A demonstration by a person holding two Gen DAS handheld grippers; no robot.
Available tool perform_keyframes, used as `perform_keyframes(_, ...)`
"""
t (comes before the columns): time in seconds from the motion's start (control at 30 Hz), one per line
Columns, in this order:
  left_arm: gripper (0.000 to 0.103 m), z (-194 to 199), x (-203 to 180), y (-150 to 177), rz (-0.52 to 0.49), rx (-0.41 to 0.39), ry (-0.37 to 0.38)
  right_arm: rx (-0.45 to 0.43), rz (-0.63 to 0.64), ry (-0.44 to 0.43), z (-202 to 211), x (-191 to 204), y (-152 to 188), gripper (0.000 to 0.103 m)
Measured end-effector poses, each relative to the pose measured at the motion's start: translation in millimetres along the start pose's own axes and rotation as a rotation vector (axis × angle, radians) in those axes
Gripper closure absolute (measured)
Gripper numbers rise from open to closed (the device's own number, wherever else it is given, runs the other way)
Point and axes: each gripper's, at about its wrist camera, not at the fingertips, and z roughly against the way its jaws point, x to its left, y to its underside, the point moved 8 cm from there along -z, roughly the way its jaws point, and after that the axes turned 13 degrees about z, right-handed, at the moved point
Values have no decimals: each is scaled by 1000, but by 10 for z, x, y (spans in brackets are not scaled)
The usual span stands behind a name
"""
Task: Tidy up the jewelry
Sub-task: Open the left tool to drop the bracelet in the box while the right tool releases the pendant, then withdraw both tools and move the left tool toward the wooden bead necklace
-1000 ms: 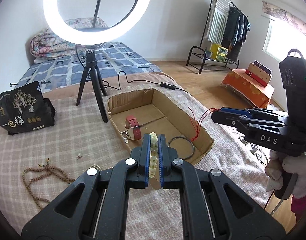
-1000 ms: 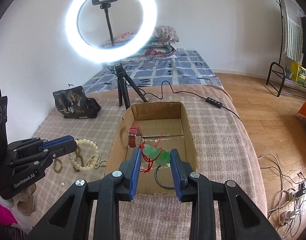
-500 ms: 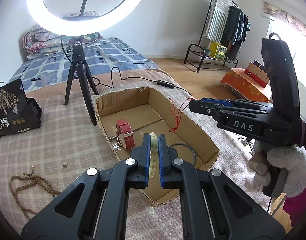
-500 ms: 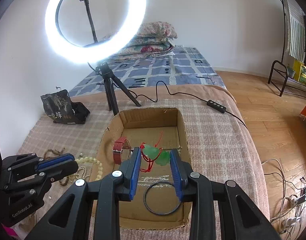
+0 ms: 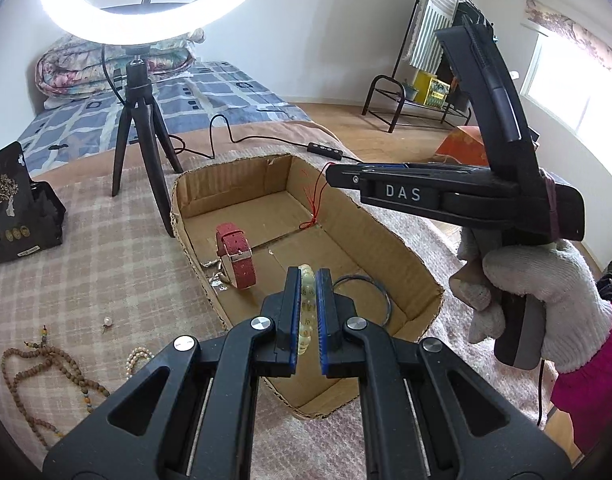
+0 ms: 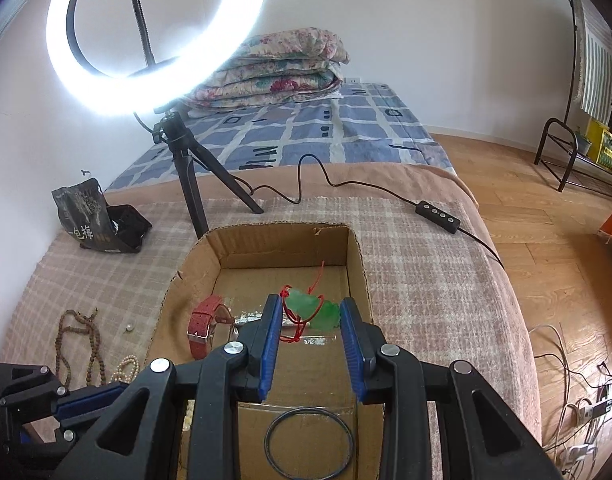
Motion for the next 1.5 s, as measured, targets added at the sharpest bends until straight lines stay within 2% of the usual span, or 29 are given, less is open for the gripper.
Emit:
perform_keyframes(0.27, 98, -19, -23, 30, -5, 17, 9, 7, -9, 2, -59, 4, -11, 71)
perform_keyframes(0.4, 97, -18, -34, 38, -10, 20, 12, 2, -11, 17, -33, -8, -23, 49)
perform_keyframes(0.47, 87, -1, -37, 45, -14, 16, 6, 1, -12, 24, -14, -12, -30, 48)
perform_keyframes(0.53, 75, 26, -40, 55, -14, 9, 6, -1, -14, 32, 13, -18, -32, 41)
perform_keyframes(0.6, 75, 50, -37, 63, -14, 8, 4, -6, -13, 39, 49, -20, -34, 38)
perform_keyframes(0.8, 75, 174, -4, 53, -12, -5, -4, -12, -18, 49, 166, -15, -48, 38)
perform_keyframes(1.07, 75, 458, 101, 45, -2, -35, -25, -29, -12, 63, 383, 74, -77, 31)
perform_keyframes(1.4, 75, 922, 486, 53, 41, -77, -81, -59, 14, 77, 730, 334, -87, 8)
perform_keyframes(1.47, 68, 1032, 591, 53, 50, -86, -96, -72, 19, 86, 806, 395, -86, 2)
perform_keyframes(1.5, 60, 1086, 638, 52, 52, -94, -103, -81, 23, 92, 842, 421, -88, 0)
